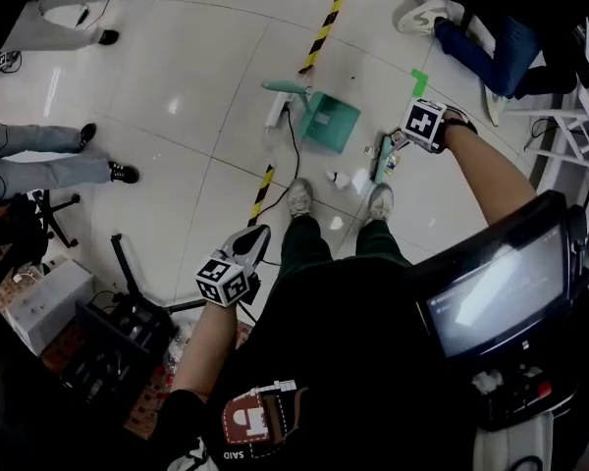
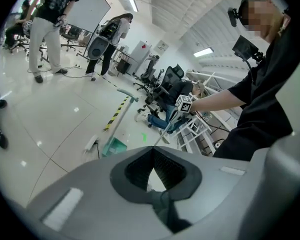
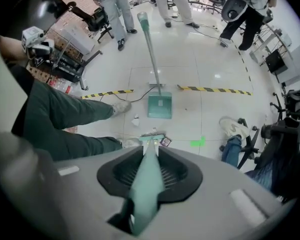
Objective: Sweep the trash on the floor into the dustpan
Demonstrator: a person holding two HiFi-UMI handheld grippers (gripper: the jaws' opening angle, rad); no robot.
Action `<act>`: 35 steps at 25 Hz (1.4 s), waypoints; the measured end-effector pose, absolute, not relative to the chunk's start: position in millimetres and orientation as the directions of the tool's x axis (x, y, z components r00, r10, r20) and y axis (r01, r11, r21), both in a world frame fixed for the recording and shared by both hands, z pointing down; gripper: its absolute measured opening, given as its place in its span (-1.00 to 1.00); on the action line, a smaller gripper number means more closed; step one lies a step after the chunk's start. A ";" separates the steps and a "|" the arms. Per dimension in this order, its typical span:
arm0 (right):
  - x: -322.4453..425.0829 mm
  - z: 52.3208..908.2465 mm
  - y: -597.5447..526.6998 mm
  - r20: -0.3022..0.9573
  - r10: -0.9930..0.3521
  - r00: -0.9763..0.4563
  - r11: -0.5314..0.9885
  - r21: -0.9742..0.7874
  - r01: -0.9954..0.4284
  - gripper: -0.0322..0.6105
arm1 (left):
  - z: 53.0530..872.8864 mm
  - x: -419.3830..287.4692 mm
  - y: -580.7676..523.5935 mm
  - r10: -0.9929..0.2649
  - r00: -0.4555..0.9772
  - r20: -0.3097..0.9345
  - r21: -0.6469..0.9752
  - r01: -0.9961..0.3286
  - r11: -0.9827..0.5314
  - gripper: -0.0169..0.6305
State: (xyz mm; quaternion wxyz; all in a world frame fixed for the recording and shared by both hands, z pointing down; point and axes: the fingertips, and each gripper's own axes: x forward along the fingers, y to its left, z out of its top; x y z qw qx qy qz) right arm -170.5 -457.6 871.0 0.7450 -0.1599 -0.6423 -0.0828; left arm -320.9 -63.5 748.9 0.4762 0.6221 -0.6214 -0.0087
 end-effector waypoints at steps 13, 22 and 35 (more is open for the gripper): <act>-235.3 874.2 -425.2 0.984 0.126 0.123 0.876 -0.169 0.452 -0.63 | 763.7 -328.5 -45.9 -0.777 0.218 0.590 0.625 -0.733 0.269 -0.94; -242.4 828.3 -430.5 0.989 0.147 -0.022 0.865 -0.118 0.488 -0.63 | 756.9 -330.3 -55.1 -0.783 0.214 0.584 0.617 -0.744 0.257 -0.94; -244.1 841.0 -434.9 0.992 0.112 -0.051 0.874 -0.074 0.480 -0.63 | 758.3 -317.9 -57.6 -0.776 0.221 0.591 0.618 -0.743 0.259 -0.94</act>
